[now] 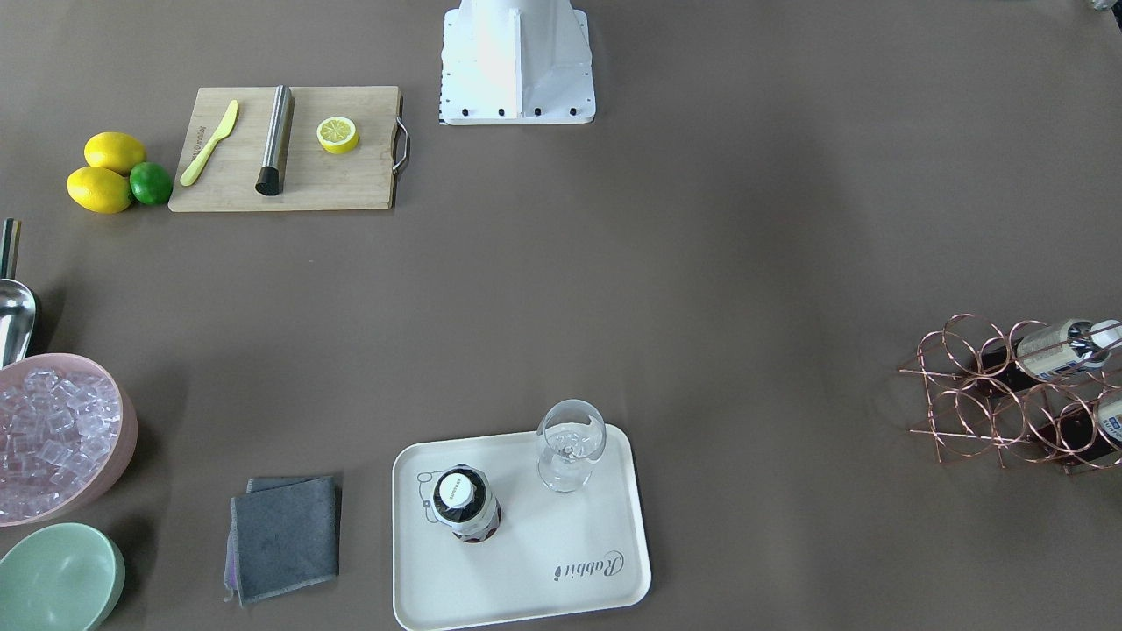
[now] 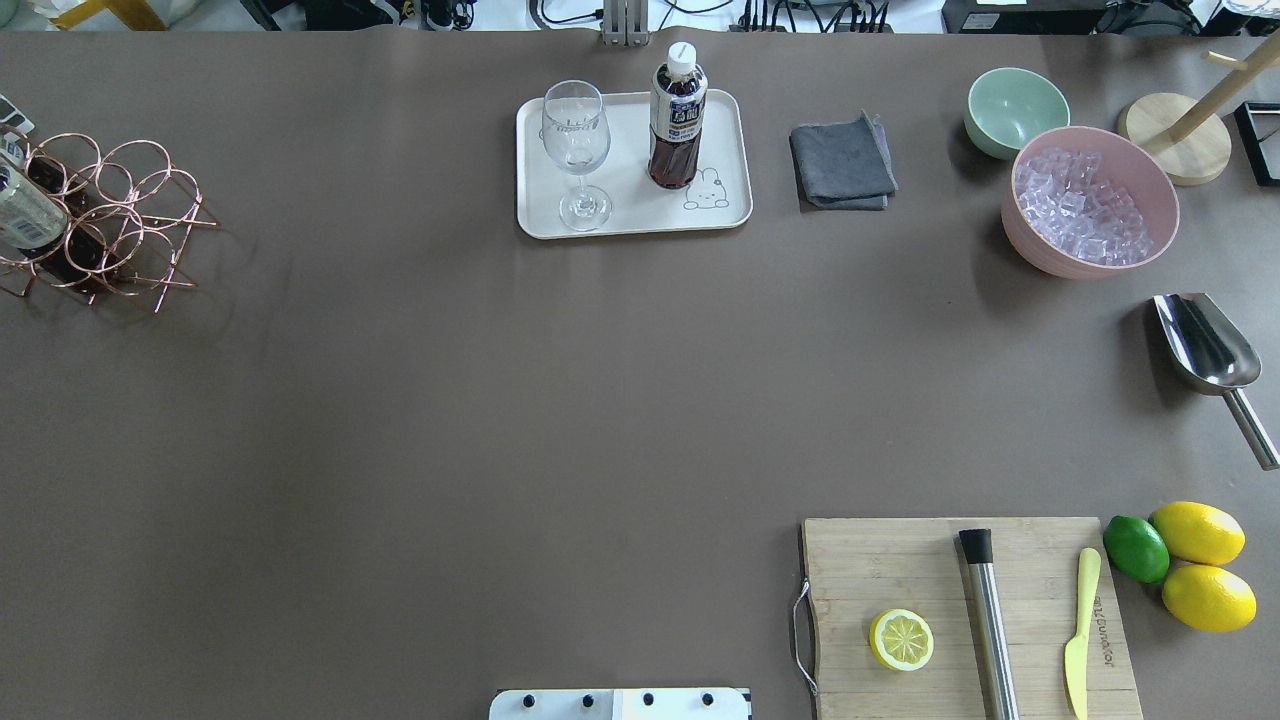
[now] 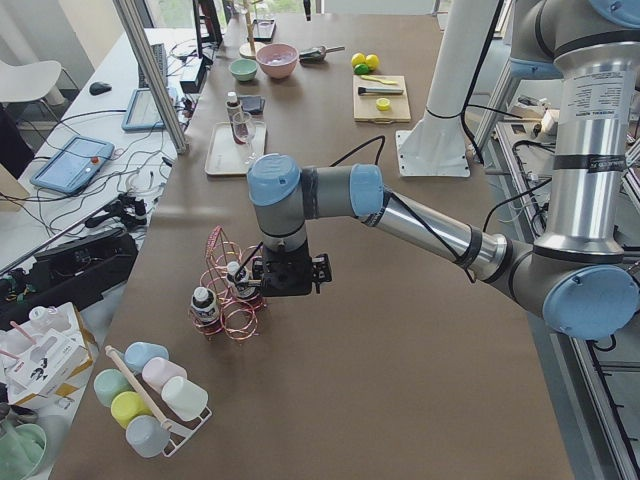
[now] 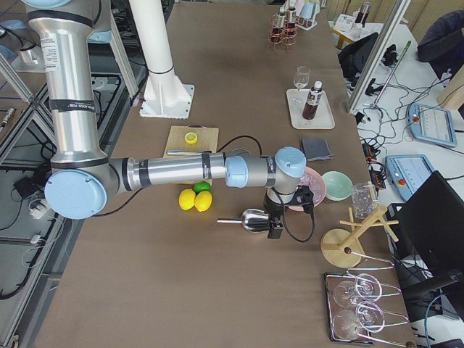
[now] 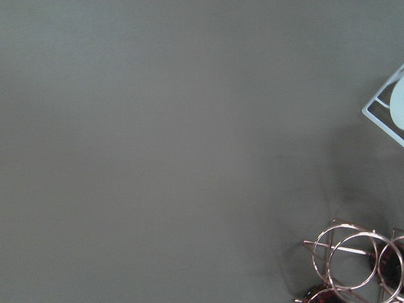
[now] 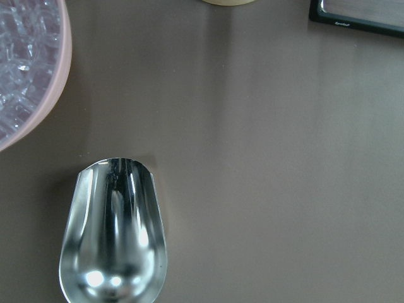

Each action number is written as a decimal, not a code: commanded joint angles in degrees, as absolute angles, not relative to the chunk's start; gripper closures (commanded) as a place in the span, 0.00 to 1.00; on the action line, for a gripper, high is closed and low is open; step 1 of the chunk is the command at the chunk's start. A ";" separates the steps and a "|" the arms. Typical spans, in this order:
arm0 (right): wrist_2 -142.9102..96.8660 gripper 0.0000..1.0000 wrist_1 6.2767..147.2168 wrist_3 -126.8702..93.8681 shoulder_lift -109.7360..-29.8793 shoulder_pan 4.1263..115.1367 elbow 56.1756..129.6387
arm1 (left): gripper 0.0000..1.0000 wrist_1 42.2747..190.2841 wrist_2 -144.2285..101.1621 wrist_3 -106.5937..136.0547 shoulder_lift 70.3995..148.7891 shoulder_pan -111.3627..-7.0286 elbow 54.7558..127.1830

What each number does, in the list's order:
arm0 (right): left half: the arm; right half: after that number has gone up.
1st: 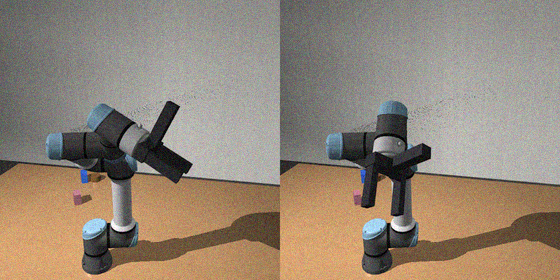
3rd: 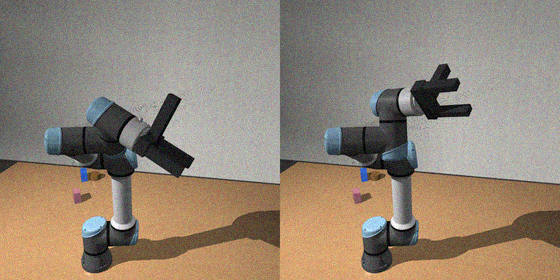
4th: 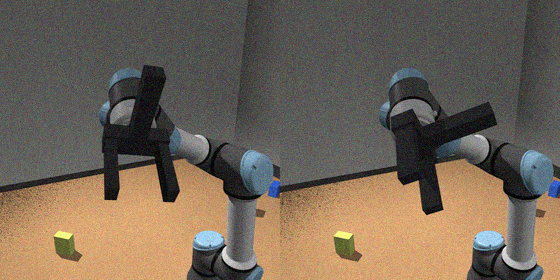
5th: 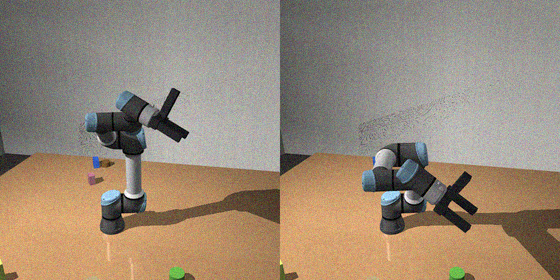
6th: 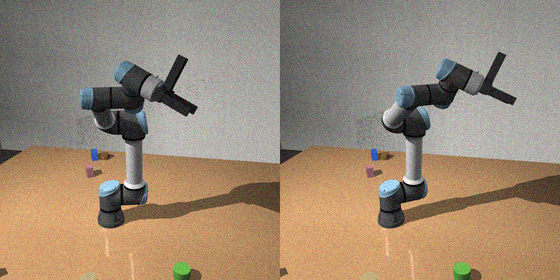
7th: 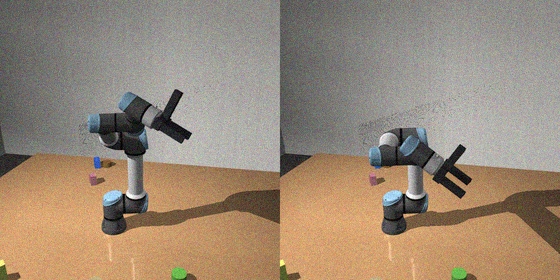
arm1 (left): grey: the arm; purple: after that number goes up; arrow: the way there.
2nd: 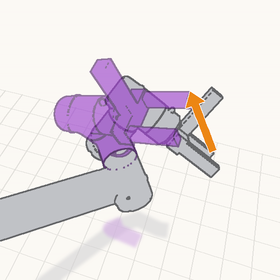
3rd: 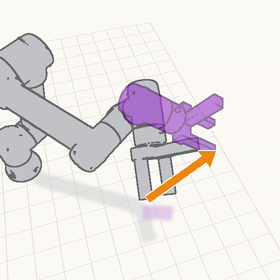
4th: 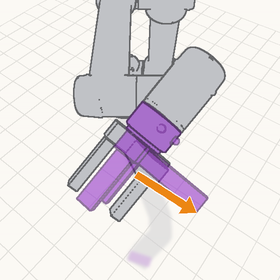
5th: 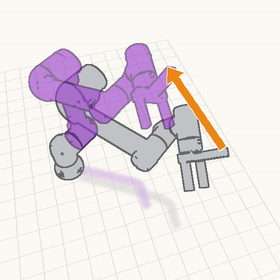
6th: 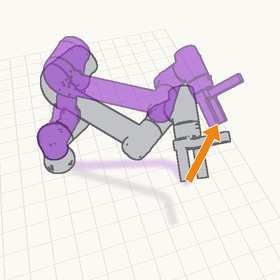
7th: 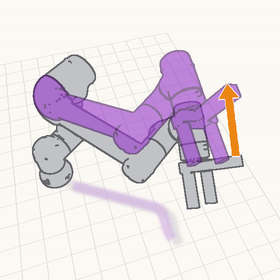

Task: Take tea from basket to plate

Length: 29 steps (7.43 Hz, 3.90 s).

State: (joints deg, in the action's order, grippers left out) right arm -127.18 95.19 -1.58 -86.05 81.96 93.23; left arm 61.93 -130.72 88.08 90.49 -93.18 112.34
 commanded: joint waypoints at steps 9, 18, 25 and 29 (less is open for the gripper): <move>-127.27 0.00 91.24 -3.33 -86.84 81.21 92.81 | 0.02 68.86 -132.10 -9.73 87.01 -95.80 105.06; -127.79 0.00 81.21 2.11 -90.44 87.89 86.66 | 0.02 81.39 -132.28 -9.49 86.40 -95.54 98.00; -132.10 0.00 81.74 1.67 -90.35 87.98 88.06 | 0.02 81.39 -132.54 -9.32 86.40 -95.80 98.00; -131.84 0.00 81.74 1.76 -90.44 87.98 87.72 | 0.02 81.47 -134.89 -7.38 86.40 -95.71 98.00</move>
State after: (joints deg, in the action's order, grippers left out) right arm -131.89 81.67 1.75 -90.35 87.98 87.87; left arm 81.43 -132.98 -7.62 86.40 -95.80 98.33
